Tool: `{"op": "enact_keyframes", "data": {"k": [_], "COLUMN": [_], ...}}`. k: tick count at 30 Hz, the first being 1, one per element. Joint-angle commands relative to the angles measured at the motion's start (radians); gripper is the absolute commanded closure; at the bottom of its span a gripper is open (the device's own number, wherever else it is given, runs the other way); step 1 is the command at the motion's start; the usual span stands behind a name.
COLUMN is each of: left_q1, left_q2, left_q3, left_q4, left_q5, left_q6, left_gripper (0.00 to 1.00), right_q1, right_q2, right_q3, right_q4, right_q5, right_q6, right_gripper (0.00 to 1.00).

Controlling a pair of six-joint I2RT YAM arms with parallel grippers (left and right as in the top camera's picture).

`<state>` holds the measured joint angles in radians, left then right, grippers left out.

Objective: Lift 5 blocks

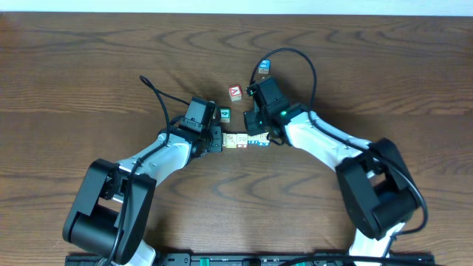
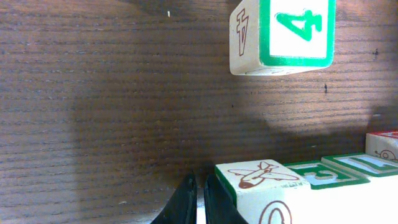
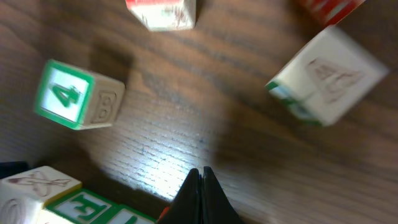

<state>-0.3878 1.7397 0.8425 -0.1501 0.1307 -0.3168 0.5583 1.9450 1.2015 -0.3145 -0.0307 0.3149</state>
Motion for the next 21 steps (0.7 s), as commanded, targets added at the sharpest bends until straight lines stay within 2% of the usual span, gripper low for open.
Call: {"op": "enact_keyframes", "data": {"k": [1, 21], "left_q1": [-0.002, -0.002], "left_q2": [0.056, 0.056], "left_q3": [-0.029, -0.029], "left_q4": [-0.035, -0.035], "left_q5": [-0.019, -0.019], "left_q6": [0.006, 0.006], "left_gripper": [0.92, 0.92], "right_q1": [0.008, 0.008], "right_q2": [0.037, 0.037], "right_q3": [0.003, 0.004], "right_q4": [0.012, -0.002], "right_q5": [-0.005, -0.083], "right_q6": [0.042, 0.045], "right_gripper": [0.99, 0.99]}}
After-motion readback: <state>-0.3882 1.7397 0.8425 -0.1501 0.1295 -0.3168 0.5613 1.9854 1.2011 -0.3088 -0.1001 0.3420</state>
